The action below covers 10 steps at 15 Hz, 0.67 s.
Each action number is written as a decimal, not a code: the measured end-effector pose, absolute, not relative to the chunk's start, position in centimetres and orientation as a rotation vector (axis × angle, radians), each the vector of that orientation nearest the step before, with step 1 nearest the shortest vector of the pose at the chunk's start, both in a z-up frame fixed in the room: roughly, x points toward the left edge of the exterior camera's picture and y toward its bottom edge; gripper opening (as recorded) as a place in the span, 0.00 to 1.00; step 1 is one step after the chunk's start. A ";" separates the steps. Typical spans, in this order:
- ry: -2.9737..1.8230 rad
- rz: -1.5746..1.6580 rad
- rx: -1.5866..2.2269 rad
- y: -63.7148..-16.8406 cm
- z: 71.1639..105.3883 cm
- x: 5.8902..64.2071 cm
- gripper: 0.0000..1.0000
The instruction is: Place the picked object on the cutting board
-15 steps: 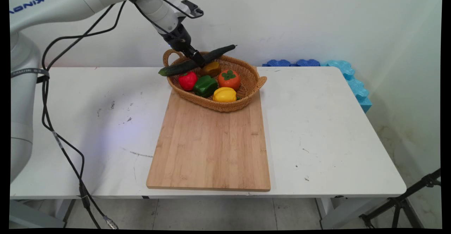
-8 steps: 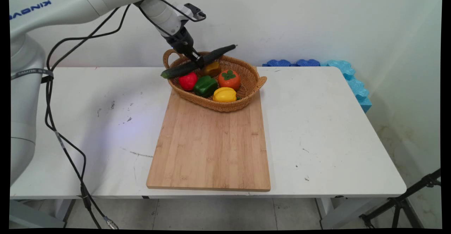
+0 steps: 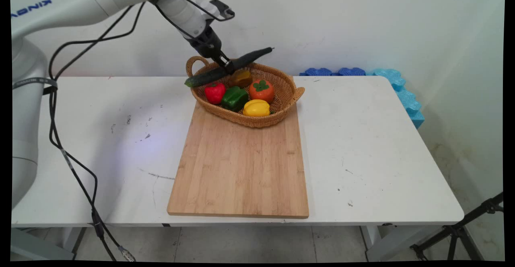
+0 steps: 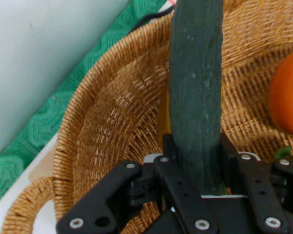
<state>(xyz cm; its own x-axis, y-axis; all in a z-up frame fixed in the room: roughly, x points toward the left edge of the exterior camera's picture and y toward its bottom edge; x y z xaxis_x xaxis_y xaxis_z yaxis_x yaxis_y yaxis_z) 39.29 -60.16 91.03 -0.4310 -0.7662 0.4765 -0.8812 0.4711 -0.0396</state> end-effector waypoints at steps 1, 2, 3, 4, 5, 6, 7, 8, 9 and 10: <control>-2.326 0.408 1.363 -59.7 91.7 39.4 0.00; -2.324 0.414 1.351 -59.4 92.3 39.4 0.00; -2.320 0.422 1.330 -58.9 93.2 39.5 0.00; -2.317 0.427 1.317 -58.6 93.8 39.5 0.00; -2.309 0.432 1.298 -58.0 94.8 39.5 0.00; -2.303 0.434 1.286 -57.6 95.5 39.5 0.00; -2.293 0.435 1.268 -56.8 96.7 39.5 0.00; -2.283 0.434 1.246 -55.9 98.0 39.5 0.00; -2.273 0.432 1.223 -54.8 99.3 39.4 0.00; -2.265 0.426 1.202 -53.8 100.4 39.4 0.00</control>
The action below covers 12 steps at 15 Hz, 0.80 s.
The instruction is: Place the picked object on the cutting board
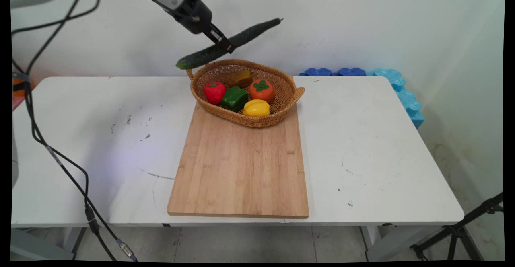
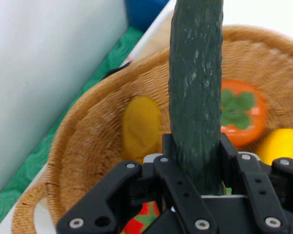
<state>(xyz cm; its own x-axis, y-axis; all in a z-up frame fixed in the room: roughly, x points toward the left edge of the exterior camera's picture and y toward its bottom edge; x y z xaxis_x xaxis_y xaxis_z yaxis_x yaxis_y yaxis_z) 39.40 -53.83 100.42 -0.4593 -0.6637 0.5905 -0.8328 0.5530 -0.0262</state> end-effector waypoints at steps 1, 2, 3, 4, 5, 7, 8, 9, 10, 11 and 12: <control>-2.259 0.421 1.189 -53.2 101.1 39.3 0.00; -2.251 0.411 1.168 -52.2 102.2 39.2 0.00; -2.246 0.405 1.155 -51.5 102.8 39.1 0.00; -2.239 0.393 1.134 -50.5 103.7 39.0 0.00; -2.235 0.386 1.120 -49.8 104.3 38.8 0.00; -2.224 0.359 1.079 -47.6 105.8 38.5 0.00; -2.222 0.345 1.057 -46.3 106.4 38.3 0.00; -2.220 0.332 1.041 -45.3 106.8 38.1 0.00; -2.221 0.318 1.021 -44.1 107.1 37.8 0.00; -2.224 0.304 1.000 -42.9 107.2 37.4 0.00; -2.226 0.293 0.983 -42.0 107.2 37.2 0.00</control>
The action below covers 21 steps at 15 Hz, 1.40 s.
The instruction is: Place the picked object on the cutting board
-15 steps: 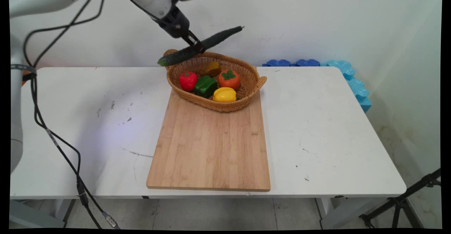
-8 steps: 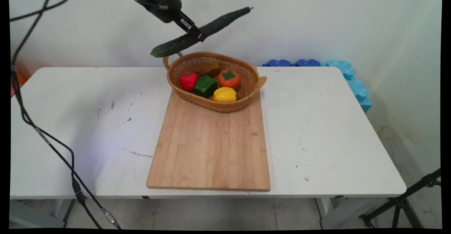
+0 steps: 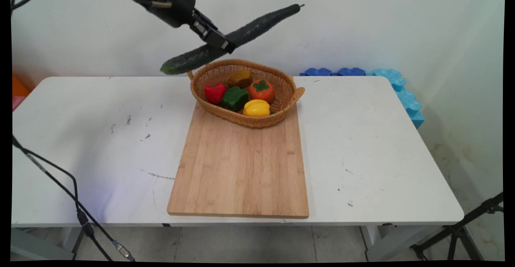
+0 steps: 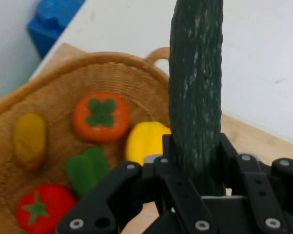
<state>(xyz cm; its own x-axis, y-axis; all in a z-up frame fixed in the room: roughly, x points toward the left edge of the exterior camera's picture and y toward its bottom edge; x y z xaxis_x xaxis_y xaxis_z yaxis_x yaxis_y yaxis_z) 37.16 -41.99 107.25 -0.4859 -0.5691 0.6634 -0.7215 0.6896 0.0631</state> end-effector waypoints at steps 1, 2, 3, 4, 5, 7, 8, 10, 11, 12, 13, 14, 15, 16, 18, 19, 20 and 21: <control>-2.229 0.286 0.972 -41.4 107.2 36.9 0.00; -2.233 0.277 0.956 -40.5 107.0 36.6 0.00; -2.240 0.268 0.936 -39.5 106.7 36.2 0.00; -2.249 0.261 0.916 -38.6 106.3 35.9 0.00; -2.258 0.257 0.898 -38.0 105.8 35.6 0.00; -2.286 0.250 0.858 -36.7 104.3 34.9 0.00; -2.298 0.247 0.842 -36.2 103.5 34.7 0.00; -2.327 0.241 0.806 -35.3 101.6 34.0 0.00; -2.339 0.237 0.789 -35.0 100.8 33.7 0.00; -2.347 0.235 0.778 -34.8 100.2 33.5 0.00; -2.361 0.230 0.761 -34.4 99.4 33.2 0.00; -2.369 0.227 0.751 -34.3 98.8 33.0 0.00; -2.382 0.221 0.736 -34.0 97.9 32.7 0.00; -2.396 0.214 0.721 -33.6 97.0 32.3 0.00; -2.421 0.199 0.700 -33.2 95.2 31.8 0.00; -2.428 0.193 0.695 -33.0 94.6 31.6 0.00; -2.438 0.186 0.688 -32.9 93.8 31.4 0.00; -2.449 0.178 0.681 -32.8 92.9 31.2 0.00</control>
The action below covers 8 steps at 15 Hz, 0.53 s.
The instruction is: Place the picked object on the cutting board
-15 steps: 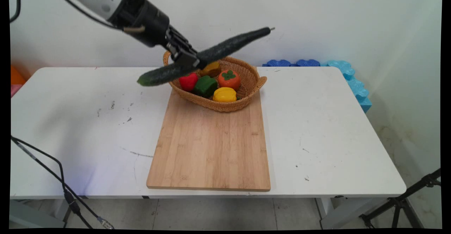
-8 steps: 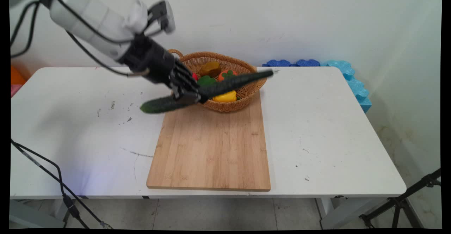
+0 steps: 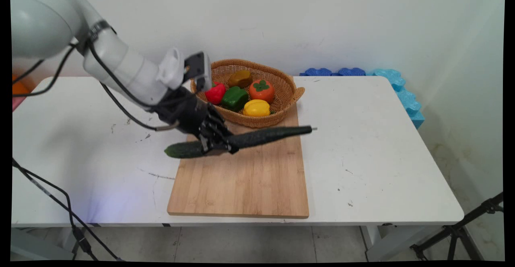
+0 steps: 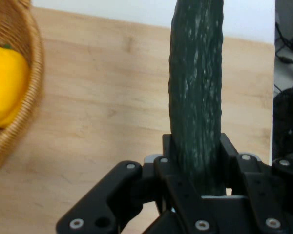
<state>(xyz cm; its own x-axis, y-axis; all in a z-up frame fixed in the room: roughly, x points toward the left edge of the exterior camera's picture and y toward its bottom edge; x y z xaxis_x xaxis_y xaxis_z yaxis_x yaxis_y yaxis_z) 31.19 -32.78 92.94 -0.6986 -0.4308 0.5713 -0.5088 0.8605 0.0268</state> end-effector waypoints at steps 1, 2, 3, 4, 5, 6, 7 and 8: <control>-2.461 0.169 0.674 -32.7 92.1 31.0 0.00; -2.470 0.162 0.669 -32.7 91.4 30.9 0.00; -2.481 0.154 0.664 -32.6 90.6 30.7 0.00; -2.490 0.146 0.658 -32.6 89.8 30.6 0.00; -2.498 0.139 0.653 -32.5 89.2 30.5 0.00; -2.507 0.132 0.648 -32.5 88.5 30.4 0.00; -2.515 0.126 0.645 -32.4 87.8 30.3 0.00; -2.523 0.122 0.643 -32.5 87.3 30.2 0.00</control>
